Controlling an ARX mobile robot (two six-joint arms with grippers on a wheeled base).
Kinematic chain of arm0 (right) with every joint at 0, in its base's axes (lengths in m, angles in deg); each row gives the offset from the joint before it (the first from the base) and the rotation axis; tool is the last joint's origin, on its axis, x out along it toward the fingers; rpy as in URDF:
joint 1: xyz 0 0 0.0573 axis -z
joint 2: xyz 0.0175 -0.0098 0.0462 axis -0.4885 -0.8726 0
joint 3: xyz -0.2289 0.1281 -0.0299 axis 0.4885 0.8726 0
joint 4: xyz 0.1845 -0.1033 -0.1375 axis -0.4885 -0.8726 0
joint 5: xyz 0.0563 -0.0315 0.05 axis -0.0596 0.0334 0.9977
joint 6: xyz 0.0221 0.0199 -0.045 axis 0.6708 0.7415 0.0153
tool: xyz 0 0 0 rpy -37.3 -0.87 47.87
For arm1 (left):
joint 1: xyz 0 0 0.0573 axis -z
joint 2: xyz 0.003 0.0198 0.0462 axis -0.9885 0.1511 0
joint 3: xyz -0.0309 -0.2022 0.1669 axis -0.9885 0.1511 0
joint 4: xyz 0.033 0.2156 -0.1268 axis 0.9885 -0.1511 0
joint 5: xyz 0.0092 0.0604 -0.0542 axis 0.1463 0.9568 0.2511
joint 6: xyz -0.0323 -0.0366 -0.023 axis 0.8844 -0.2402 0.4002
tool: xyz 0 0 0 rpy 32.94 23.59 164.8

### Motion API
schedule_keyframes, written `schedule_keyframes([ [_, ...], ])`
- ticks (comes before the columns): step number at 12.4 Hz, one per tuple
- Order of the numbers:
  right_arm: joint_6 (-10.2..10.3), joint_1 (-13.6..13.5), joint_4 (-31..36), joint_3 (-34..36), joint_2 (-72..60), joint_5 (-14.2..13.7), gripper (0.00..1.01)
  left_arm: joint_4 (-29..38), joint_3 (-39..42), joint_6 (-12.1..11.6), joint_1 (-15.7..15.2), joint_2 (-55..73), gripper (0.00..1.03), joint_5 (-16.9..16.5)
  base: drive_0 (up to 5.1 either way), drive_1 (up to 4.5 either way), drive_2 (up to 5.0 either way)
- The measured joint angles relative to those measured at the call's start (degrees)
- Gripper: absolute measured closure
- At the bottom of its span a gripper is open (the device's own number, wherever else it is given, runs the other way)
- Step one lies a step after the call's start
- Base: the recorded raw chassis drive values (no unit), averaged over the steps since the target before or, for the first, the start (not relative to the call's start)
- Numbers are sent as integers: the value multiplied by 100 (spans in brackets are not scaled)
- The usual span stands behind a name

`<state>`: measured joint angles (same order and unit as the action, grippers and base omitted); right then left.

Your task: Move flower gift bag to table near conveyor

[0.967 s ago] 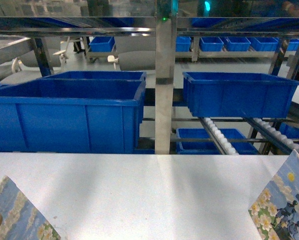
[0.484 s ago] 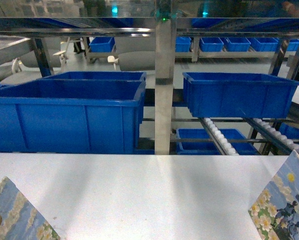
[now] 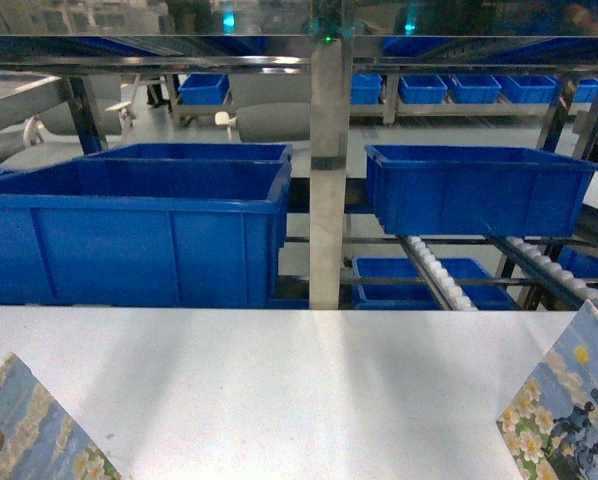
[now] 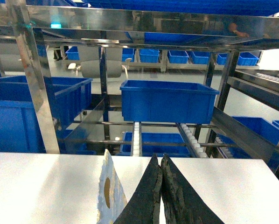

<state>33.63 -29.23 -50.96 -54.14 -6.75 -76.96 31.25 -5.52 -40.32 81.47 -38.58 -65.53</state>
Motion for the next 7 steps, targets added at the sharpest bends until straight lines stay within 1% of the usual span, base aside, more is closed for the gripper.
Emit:
schedule_keyframes([
  [1,-9,0,2,0,0,0,99,0,0,4,0,0,100,-2,0,0,0],
  [2,-7,0,2,0,0,0,90,0,0,2,0,0,91,0,0,0,0],
  [3,-7,0,2,0,0,0,79,0,0,2,0,0,80,0,0,0,0],
  [5,-7,0,2,0,0,0,52,0,0,2,0,0,53,0,0,0,0],
  [7,-7,0,2,0,0,0,30,0,0,2,0,0,31,0,0,0,0],
])
